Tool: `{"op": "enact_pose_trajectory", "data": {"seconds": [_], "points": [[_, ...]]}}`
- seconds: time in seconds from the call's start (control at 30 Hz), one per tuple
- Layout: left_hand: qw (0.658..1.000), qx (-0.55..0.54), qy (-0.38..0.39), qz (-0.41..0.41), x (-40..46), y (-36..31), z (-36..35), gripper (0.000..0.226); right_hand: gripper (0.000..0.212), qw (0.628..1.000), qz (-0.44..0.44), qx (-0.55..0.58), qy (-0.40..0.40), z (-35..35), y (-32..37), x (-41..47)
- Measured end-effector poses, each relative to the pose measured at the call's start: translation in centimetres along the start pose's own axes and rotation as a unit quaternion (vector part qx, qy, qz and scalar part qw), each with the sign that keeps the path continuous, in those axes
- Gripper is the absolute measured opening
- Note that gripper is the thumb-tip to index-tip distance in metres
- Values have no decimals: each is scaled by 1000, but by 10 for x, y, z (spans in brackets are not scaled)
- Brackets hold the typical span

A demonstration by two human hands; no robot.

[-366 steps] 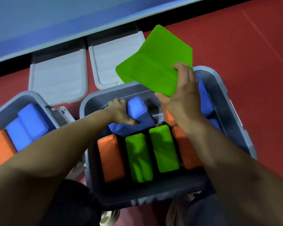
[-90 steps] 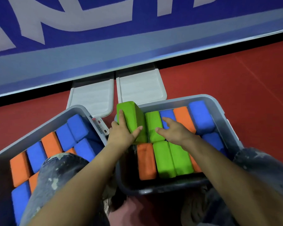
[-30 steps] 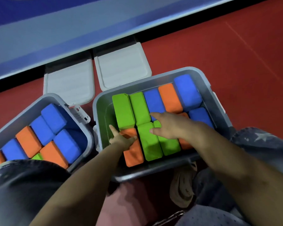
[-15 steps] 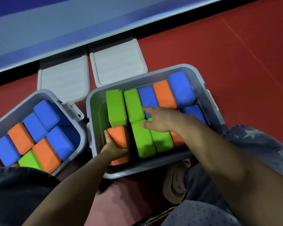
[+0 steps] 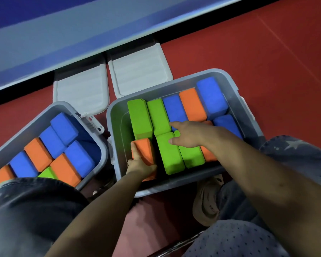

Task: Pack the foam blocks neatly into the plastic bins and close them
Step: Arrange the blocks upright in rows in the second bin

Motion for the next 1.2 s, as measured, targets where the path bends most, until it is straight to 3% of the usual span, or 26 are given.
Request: {"op": "enact_pose_trajectory", "data": {"seconds": [0.13,0.3,0.57,0.8,1.0,1.2], "points": [[1000,22,10,-8,-4,0,-8,125,69,1000,13,-2,8,-2,4,6],[998,39,-37,-18,-6,-2,4,108,67,1000,21,3,1,-13,-8,12],[999,34,-37,-18,-16,5,-5,110,66,986,11,-65,155,-95,-27,5],[998,30,-41,-44,-13,-2,9,106,60,997,21,-70,39,-114,-25,42],[998,11,-33,-61,-21,1,22,106,59,994,10,-71,77,-128,-14,58],[992,-15,62,-112,-17,-8,-15,104,63,999,-19,19,33,-112,-29,53]]}}
Point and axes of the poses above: each hand's wrist, its own x-axis towards the middle knuckle, its own z-axis out of the back of the hand, y = z × x, the point moved 3 cm from there along x, towards the middle knuckle, and after that the axes turned 1 degree about x, right-handed, at the moved point
